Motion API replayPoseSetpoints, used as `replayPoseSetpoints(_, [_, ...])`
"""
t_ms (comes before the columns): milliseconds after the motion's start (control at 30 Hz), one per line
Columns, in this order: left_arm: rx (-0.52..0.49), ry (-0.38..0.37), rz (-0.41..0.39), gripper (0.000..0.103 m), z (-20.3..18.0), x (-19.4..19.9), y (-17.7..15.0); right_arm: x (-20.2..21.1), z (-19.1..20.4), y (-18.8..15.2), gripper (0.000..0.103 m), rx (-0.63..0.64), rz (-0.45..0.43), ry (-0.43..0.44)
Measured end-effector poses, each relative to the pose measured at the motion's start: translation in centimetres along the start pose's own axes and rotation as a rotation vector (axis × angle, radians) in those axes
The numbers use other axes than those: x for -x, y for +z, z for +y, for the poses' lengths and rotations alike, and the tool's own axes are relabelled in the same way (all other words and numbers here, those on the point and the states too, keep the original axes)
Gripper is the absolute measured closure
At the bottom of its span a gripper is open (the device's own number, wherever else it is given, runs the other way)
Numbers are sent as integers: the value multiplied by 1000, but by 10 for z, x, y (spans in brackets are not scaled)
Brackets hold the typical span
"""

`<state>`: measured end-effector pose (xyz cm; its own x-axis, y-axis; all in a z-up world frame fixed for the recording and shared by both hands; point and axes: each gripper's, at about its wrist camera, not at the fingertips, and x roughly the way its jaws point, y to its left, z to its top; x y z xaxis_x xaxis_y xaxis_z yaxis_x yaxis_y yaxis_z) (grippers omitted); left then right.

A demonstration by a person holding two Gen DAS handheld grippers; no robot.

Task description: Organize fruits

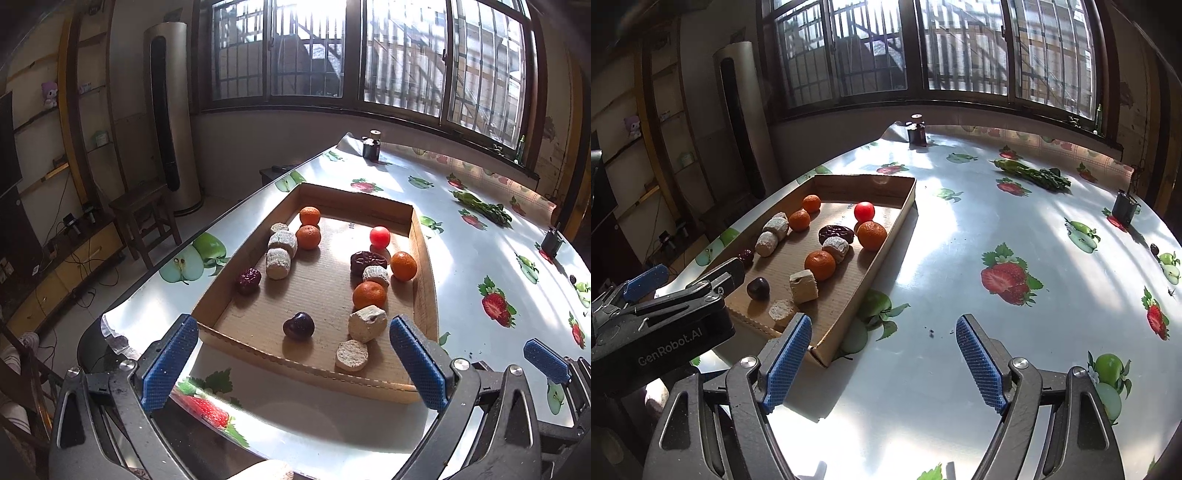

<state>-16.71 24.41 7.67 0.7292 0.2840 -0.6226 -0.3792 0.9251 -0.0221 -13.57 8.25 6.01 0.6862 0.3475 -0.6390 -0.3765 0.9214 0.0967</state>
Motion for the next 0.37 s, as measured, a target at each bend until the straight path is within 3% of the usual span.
replayPoseSetpoints(233, [3,28,-18,0,3,10,2,5,6,-1,18,17,-10,11])
replayPoseSetpoints(367, [-31,-34,14,0,0,21,8,11,3,0,18,-2,-26,6])
